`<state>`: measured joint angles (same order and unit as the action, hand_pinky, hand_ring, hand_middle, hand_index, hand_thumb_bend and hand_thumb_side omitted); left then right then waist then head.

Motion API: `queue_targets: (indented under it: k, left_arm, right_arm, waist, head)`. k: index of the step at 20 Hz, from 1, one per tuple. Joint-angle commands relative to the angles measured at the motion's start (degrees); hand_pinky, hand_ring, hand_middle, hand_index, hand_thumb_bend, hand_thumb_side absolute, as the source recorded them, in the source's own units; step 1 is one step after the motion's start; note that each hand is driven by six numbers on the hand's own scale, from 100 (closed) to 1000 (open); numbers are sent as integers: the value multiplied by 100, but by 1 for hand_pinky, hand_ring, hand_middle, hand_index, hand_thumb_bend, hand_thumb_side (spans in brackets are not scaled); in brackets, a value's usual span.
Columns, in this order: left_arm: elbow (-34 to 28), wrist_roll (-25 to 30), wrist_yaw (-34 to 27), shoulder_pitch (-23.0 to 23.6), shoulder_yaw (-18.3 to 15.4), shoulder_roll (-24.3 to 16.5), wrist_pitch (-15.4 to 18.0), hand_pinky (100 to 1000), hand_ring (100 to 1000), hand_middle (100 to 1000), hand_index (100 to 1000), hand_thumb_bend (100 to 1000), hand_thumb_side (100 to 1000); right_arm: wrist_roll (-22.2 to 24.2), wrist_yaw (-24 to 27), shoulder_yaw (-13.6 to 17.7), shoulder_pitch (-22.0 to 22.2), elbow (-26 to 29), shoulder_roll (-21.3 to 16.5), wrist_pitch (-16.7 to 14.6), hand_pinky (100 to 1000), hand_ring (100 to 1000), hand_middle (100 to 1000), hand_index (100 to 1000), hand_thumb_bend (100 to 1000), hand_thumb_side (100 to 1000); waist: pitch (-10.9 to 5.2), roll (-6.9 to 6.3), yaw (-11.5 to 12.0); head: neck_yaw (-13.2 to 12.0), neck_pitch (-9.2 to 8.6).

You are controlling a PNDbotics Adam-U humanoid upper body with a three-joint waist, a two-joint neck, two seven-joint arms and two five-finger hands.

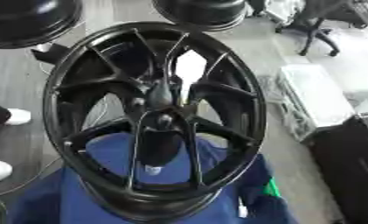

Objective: Pull the pin out of the wheel hub.

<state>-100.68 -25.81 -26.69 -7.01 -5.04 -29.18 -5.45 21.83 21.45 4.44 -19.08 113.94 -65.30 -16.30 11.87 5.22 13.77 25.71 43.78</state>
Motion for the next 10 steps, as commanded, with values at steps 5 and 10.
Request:
queue_targets:
  k: [5,10]
  left_arm:
    - [-180,68,89,-18,35,23,-12,679,798,739,774,100,761]
    - [-242,99,131,-6,61,65,-20,680,799,740,774,100,759]
  right_arm:
    - [-81,132,172,-8,65,-263,56,950,742,741,906,100,196]
    - [-39,121,152,-24,65,-225,117,952,742,741,907,100,216]
  waist:
    - [-34,-88,-12]
    - [-14,-134,-16]
  head:
    - [60,34]
    - [106,-5]
